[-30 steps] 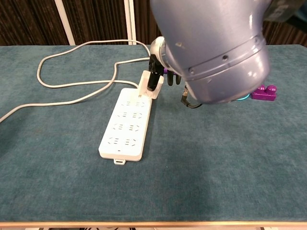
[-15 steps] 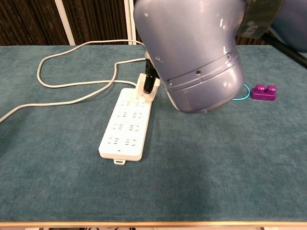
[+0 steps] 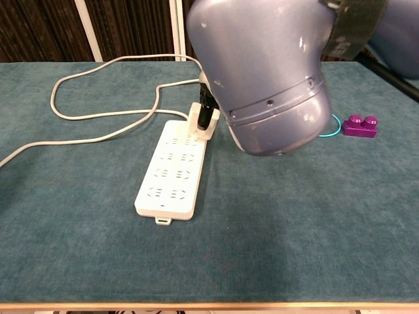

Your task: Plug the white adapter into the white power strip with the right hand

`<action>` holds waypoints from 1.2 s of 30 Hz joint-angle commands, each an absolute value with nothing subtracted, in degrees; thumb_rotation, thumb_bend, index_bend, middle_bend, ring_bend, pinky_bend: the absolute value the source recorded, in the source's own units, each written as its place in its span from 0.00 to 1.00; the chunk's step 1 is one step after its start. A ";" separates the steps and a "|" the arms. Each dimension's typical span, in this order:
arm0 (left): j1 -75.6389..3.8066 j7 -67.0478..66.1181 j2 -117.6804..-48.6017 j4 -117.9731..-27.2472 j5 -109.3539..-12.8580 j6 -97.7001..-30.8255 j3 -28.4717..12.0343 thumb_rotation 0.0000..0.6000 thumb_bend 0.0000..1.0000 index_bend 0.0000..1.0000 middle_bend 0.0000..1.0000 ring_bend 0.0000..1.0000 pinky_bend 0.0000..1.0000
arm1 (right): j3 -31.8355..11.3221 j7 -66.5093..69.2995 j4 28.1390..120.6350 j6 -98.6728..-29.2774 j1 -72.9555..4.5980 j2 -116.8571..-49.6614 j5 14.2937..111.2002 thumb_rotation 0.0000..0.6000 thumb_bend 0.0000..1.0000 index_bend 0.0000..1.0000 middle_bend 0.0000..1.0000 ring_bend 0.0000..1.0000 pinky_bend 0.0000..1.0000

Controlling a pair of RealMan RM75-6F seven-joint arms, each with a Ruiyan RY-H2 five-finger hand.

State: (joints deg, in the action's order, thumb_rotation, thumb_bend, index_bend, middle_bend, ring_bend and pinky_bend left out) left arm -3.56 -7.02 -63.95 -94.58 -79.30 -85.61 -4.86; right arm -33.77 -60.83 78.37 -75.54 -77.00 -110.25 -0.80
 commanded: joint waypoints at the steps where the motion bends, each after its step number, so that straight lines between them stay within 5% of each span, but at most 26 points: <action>1: -3.58 -7.05 -63.97 -94.58 -79.30 -85.59 -4.86 1.00 0.10 0.13 0.00 0.00 0.00 | -33.89 -60.98 78.26 -75.47 -76.90 -110.43 -0.64 1.00 0.65 0.79 0.67 0.66 0.42; 36: -3.66 -6.97 -63.90 -94.58 -78.92 -85.48 -4.98 1.00 0.10 0.13 0.00 0.00 0.00 | -34.20 -67.61 75.32 -75.16 -78.00 -112.89 1.24 1.00 0.65 0.81 0.67 0.66 0.42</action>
State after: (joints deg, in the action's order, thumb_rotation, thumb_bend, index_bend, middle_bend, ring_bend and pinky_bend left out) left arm -3.66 -6.97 -63.90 -94.58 -78.92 -85.48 -4.98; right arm -34.19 -67.17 75.31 -75.21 -77.84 -112.89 1.38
